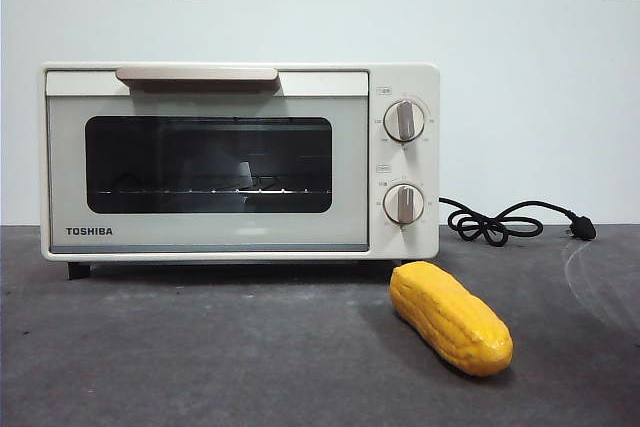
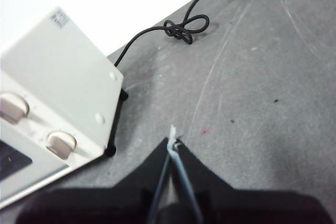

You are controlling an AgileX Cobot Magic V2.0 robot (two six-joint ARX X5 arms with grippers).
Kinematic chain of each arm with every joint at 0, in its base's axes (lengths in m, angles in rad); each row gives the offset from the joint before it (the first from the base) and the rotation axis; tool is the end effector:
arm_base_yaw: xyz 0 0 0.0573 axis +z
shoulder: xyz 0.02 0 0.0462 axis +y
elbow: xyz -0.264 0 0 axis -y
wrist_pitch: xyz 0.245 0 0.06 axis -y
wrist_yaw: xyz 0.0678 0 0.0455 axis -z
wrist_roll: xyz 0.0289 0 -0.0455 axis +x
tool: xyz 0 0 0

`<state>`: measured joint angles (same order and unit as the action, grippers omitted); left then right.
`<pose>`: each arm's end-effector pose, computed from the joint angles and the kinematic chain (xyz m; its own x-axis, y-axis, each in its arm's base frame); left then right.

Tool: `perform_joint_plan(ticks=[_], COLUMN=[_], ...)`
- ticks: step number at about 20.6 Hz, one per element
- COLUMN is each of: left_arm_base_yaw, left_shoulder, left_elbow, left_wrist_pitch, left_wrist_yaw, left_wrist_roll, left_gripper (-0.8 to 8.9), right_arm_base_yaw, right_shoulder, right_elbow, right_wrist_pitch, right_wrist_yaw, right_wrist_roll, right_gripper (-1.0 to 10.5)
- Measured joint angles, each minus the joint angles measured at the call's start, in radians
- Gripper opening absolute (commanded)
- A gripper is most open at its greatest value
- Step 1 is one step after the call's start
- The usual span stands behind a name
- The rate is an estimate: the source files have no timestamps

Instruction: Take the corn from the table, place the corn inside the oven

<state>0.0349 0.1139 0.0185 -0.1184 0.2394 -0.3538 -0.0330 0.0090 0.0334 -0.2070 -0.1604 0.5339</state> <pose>0.1012 -0.0033 0.1496 0.9571 -0.2038 -0.2061 0.1120 0.9158 -0.3858 0.0943 0.0015 0.1543 0.9755 0.1276 -0.1793 -0.0147 0.8507 0.5254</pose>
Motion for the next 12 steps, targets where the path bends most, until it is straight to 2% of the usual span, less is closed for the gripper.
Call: perform_joint_plan(ticks=[3, 8, 12], left_arm_base_yaw=[0.000, 0.000, 0.000], left_shoulder=[0.000, 0.000, 0.002], left_elbow=[0.000, 0.000, 0.052], left_wrist_pitch=[0.000, 0.002, 0.017], left_wrist_yaw=[0.000, 0.008, 0.097], left_wrist_roll=[-0.086, -0.125, -0.172], left_gripper=[-0.01, -0.01, -0.01], right_arm_base_yaw=[0.000, 0.000, 0.000], right_shoulder=[0.000, 0.000, 0.000], right_elbow=[0.000, 0.000, 0.013], right_wrist_pitch=[0.000, 0.009, 0.065], right_wrist_yaw=[0.003, 0.052, 0.010], right_wrist_roll=[0.041, 0.055, 0.060], right_gripper=[0.0, 0.0, 0.0])
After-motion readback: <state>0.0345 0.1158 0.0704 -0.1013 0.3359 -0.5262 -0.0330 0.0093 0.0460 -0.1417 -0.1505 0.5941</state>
